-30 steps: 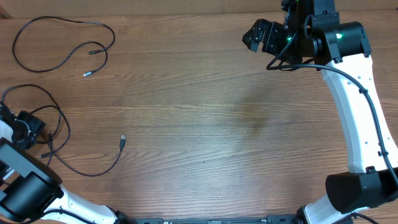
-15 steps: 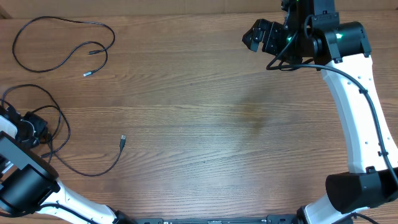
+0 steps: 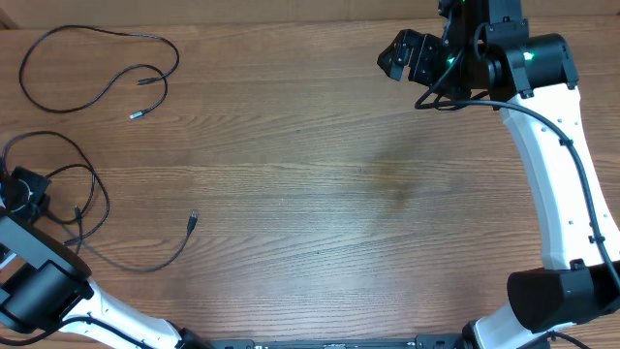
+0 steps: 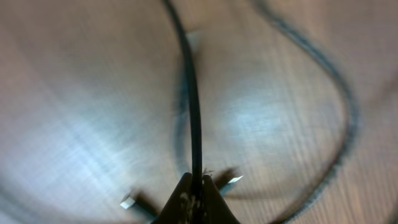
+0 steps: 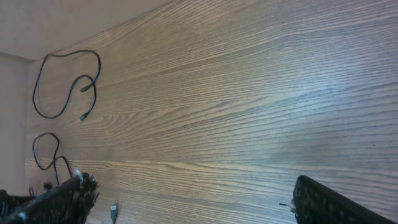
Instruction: Untangle cables
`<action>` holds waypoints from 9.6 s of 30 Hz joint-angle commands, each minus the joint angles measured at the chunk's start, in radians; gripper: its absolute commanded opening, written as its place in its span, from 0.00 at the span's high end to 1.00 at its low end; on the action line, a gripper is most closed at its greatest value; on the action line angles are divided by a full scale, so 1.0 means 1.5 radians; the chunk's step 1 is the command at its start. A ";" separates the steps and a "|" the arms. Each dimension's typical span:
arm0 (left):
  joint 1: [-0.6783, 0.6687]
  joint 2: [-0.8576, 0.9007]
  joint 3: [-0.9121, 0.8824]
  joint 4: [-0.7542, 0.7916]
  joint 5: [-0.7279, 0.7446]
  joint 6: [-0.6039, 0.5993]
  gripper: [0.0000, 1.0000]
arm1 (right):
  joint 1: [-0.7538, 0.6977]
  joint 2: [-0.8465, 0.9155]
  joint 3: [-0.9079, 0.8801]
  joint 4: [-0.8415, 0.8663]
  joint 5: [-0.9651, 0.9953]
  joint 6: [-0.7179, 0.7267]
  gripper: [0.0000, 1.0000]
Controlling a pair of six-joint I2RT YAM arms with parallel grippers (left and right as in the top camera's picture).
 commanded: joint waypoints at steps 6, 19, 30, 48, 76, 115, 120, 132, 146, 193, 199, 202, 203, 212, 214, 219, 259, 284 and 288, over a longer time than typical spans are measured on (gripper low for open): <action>0.051 0.004 0.013 -0.121 -0.197 -0.216 0.96 | -0.001 -0.019 0.002 0.002 0.005 -0.005 0.00; 0.148 0.005 -0.001 -0.090 -0.114 -0.142 0.87 | -0.001 -0.019 0.002 0.002 0.005 -0.005 0.00; 0.125 0.005 -0.001 -0.072 -0.036 -0.091 0.67 | -0.001 -0.019 0.002 0.002 0.005 -0.005 0.00; 0.010 0.005 -0.020 -0.119 -0.035 0.040 0.75 | -0.001 -0.019 0.002 0.002 0.005 -0.005 0.00; -0.032 0.005 -0.134 0.058 0.052 0.136 0.80 | -0.001 -0.019 0.002 0.002 0.005 -0.005 0.00; -0.030 0.005 -0.149 0.000 -0.091 0.130 0.67 | -0.001 -0.019 0.002 0.002 0.005 -0.005 0.00; -0.030 0.005 -0.156 0.023 -0.073 0.137 0.82 | -0.001 -0.019 0.002 0.002 0.005 -0.005 0.00; -0.030 0.002 -0.054 -0.041 -0.034 0.131 0.96 | -0.001 -0.019 0.002 0.002 0.005 -0.005 0.00; -0.030 0.002 0.029 -0.170 -0.026 0.109 0.96 | -0.001 -0.019 0.002 0.002 0.005 -0.005 0.00; -0.014 0.003 -0.132 -0.038 0.081 0.039 0.46 | -0.001 -0.019 0.002 0.002 0.005 -0.005 0.00; -0.014 0.004 -0.160 0.042 0.105 0.044 0.51 | -0.001 -0.019 0.002 0.002 0.005 -0.005 0.00; -0.014 0.004 -0.161 0.067 0.106 0.062 0.56 | -0.001 -0.019 0.002 0.002 0.005 -0.005 0.00; -0.014 0.004 -0.161 0.076 0.108 0.075 0.57 | -0.001 -0.019 0.002 0.002 0.005 -0.005 0.00; -0.018 0.012 -0.161 0.137 0.201 0.127 0.76 | -0.001 -0.019 0.002 0.002 0.005 -0.005 0.00; -0.020 0.018 -0.161 0.148 0.203 0.126 0.76 | -0.001 -0.019 0.002 0.002 0.005 -0.005 0.00; -0.035 0.038 -0.160 0.183 0.229 0.126 0.82 | -0.001 -0.019 0.002 0.002 0.005 -0.005 0.00; -0.062 -0.064 0.288 -0.429 0.552 0.353 0.01 | -0.001 -0.019 0.002 0.002 0.005 -0.005 0.00; -0.254 -0.679 -0.130 -0.478 0.533 0.382 0.00 | -0.001 -0.019 0.002 0.002 0.005 -0.005 0.00; -0.253 -0.765 -0.185 -0.473 0.516 0.331 0.00 | -0.001 -0.019 0.002 0.002 0.005 -0.005 0.00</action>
